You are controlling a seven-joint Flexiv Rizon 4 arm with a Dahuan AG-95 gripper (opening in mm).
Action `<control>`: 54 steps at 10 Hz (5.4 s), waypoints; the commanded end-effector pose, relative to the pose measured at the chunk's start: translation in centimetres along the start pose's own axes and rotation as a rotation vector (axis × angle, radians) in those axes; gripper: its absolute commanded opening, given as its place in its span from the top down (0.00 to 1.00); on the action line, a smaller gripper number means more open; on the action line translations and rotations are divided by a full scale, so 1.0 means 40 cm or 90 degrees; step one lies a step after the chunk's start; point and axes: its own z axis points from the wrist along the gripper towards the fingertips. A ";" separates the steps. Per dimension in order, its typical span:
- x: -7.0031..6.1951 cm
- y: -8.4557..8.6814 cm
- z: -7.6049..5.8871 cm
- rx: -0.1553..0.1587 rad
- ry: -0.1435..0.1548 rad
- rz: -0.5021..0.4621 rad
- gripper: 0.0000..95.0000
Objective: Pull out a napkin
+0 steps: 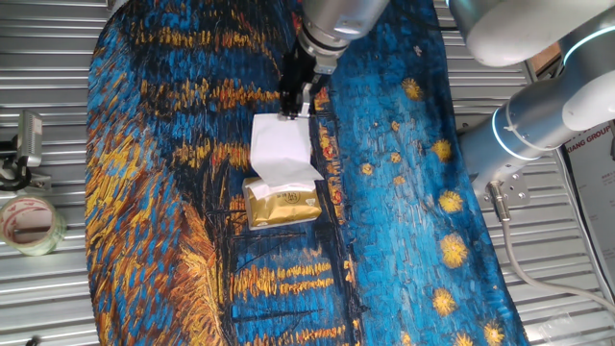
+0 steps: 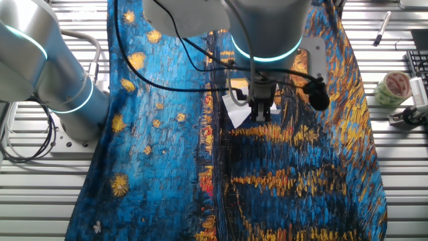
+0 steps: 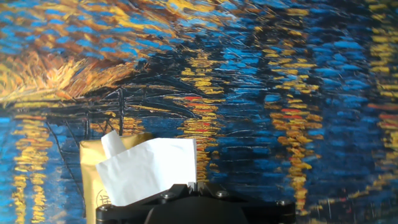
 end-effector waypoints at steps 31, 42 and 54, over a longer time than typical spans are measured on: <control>0.023 -0.099 0.007 -0.031 -0.002 -0.029 1.00; 0.023 -0.098 0.007 -0.012 -0.008 -0.022 1.00; 0.023 -0.098 0.007 -0.013 -0.006 -0.038 0.80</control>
